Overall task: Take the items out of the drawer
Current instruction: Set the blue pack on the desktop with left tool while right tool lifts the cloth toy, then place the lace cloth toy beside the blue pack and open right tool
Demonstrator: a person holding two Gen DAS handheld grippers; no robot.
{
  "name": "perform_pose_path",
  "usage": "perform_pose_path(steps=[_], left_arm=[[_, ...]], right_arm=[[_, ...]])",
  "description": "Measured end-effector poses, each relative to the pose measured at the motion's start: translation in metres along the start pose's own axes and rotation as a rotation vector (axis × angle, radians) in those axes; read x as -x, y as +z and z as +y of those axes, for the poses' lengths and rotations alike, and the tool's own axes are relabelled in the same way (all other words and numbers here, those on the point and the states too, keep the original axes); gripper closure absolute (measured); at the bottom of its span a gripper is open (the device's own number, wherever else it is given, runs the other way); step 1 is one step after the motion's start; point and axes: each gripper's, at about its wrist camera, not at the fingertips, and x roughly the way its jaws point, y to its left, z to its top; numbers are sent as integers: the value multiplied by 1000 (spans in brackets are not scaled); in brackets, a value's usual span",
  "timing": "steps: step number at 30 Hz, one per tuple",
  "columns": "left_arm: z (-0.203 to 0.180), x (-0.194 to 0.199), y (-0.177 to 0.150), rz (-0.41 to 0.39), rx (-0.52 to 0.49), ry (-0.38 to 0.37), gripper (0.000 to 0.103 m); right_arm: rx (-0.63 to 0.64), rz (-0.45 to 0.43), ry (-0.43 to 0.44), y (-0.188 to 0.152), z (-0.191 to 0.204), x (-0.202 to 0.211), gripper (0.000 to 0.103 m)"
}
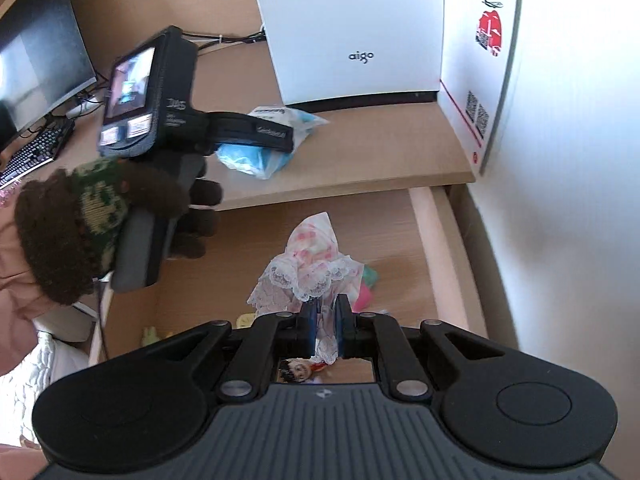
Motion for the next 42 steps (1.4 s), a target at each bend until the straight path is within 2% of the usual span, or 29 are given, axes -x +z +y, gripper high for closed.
perform_pose_path(steps=[4, 8, 11, 14, 17, 22, 25, 26, 27, 29, 31, 32, 34, 37, 39, 42], left_arm=[[13, 39, 12, -118, 59, -16, 44], [30, 74, 20, -201, 107, -14, 44], [46, 86, 24, -208, 177, -15, 44], [66, 101, 11, -193, 246, 8, 44], [75, 109, -7, -134, 261, -9, 44], [82, 121, -56, 44, 199, -13, 44], [80, 119, -80, 134, 185, -12, 44], [80, 119, -85, 159, 179, -20, 44], [78, 118, -90, 185, 172, -35, 44], [76, 113, -96, 236, 166, -84, 44], [68, 108, -106, 291, 179, -134, 44], [65, 102, -111, 318, 191, -151, 44], [58, 89, -116, 367, 208, -162, 44], [45, 64, -124, 461, 260, -127, 44], [38, 45, -129, 533, 290, -111, 44], [26, 27, -133, 561, 300, -92, 44]], right_arm=[[5, -14, 2, 8, -7, -6, 94], [23, -18, -2, 22, -16, -11, 94], [-2, -40, 2, 37, -25, -12, 94], [-60, -86, 32, 60, -32, -9, 94], [-45, -144, 40, 88, -29, -14, 94], [-24, -191, 62, 135, -24, -55, 94], [-7, -161, 54, 152, -25, -94, 91], [-10, -134, 41, 155, -26, -103, 88], [-20, -110, 21, 157, -29, -110, 80], [-42, -104, 13, 155, -33, -110, 66], [-53, -130, 18, 150, -36, -97, 39], [-50, -142, 13, 146, -35, -89, 35], [-30, -158, 1, 136, -31, -71, 34], [-25, -155, 10, 114, -28, -47, 29], [-34, -130, 3, 97, -27, -39, 27], [-63, -56, -13, 67, -27, -37, 27]])
